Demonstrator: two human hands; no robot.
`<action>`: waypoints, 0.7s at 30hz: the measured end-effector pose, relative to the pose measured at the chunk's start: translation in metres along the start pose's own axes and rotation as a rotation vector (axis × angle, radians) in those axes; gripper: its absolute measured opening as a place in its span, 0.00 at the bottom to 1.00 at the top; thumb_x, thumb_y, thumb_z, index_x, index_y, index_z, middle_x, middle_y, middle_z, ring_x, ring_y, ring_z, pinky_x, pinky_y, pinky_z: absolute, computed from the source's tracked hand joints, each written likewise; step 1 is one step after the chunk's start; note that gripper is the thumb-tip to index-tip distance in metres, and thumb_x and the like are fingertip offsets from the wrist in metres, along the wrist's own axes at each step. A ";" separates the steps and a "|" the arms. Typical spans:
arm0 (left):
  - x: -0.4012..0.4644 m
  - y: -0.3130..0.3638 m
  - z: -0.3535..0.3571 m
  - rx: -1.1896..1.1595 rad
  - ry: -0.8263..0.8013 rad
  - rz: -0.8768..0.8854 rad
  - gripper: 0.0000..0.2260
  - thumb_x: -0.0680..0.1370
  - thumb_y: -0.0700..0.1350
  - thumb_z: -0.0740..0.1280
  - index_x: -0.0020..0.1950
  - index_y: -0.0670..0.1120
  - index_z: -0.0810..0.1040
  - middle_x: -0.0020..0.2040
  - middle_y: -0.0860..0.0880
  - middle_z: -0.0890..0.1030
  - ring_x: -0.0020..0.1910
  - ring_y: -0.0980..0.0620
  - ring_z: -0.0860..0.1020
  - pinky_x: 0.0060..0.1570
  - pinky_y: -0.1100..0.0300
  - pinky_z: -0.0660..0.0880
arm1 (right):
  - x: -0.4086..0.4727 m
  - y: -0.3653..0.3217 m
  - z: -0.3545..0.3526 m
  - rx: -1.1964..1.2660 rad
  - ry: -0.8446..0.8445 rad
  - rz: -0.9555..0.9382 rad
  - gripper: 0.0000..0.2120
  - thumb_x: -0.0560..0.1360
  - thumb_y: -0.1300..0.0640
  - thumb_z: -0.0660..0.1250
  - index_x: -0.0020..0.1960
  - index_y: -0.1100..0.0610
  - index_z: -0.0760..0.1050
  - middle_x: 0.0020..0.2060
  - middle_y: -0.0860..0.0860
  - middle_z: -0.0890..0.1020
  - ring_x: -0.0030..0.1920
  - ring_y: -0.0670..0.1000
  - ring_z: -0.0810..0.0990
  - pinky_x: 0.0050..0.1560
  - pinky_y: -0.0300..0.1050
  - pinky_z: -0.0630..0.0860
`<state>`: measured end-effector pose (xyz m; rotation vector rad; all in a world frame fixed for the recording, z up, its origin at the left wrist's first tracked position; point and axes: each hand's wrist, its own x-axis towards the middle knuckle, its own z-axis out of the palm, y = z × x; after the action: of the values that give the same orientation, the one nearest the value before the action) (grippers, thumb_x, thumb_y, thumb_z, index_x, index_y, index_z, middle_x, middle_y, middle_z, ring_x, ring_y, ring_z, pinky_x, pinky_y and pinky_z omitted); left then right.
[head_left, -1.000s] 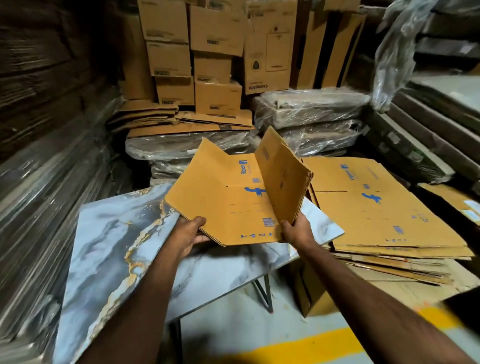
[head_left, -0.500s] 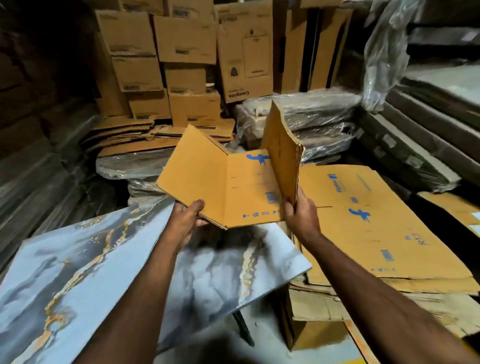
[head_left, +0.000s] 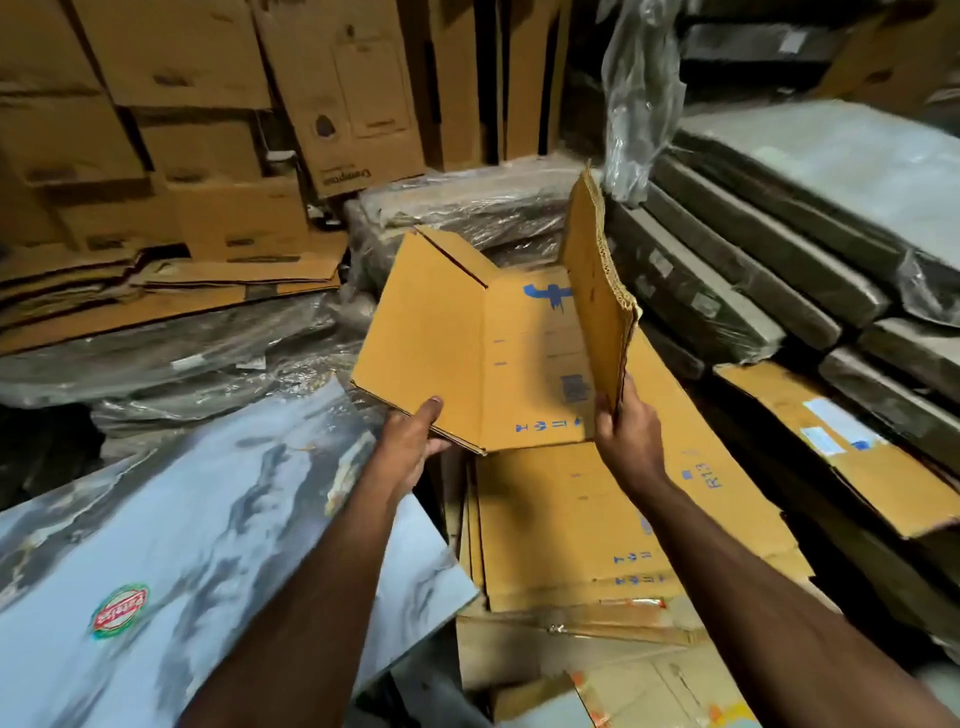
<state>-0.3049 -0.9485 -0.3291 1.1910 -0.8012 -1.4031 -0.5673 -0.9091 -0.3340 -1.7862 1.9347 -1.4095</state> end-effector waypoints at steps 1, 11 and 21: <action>0.004 -0.013 0.009 -0.002 -0.003 -0.094 0.10 0.81 0.39 0.65 0.62 0.45 0.73 0.62 0.43 0.80 0.58 0.43 0.79 0.56 0.41 0.77 | -0.001 0.013 0.001 -0.009 -0.026 0.032 0.28 0.80 0.60 0.60 0.79 0.51 0.58 0.46 0.56 0.83 0.41 0.57 0.80 0.38 0.46 0.72; 0.036 -0.080 0.045 0.051 0.074 -0.590 0.18 0.82 0.40 0.64 0.71 0.40 0.67 0.73 0.41 0.68 0.65 0.41 0.75 0.56 0.51 0.76 | -0.007 0.115 -0.001 -0.132 -0.240 0.595 0.15 0.77 0.58 0.59 0.62 0.60 0.72 0.51 0.63 0.81 0.47 0.65 0.81 0.46 0.56 0.80; 0.058 -0.098 0.008 0.185 0.231 -0.350 0.17 0.82 0.35 0.59 0.71 0.40 0.68 0.58 0.40 0.78 0.50 0.45 0.78 0.51 0.53 0.77 | 0.017 0.118 -0.006 -0.139 -0.119 0.593 0.14 0.81 0.54 0.63 0.63 0.59 0.72 0.55 0.60 0.81 0.53 0.65 0.79 0.52 0.55 0.77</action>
<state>-0.3372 -0.9866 -0.4321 1.6662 -0.5873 -1.4557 -0.6580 -0.9386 -0.4058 -1.1464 2.2731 -0.9646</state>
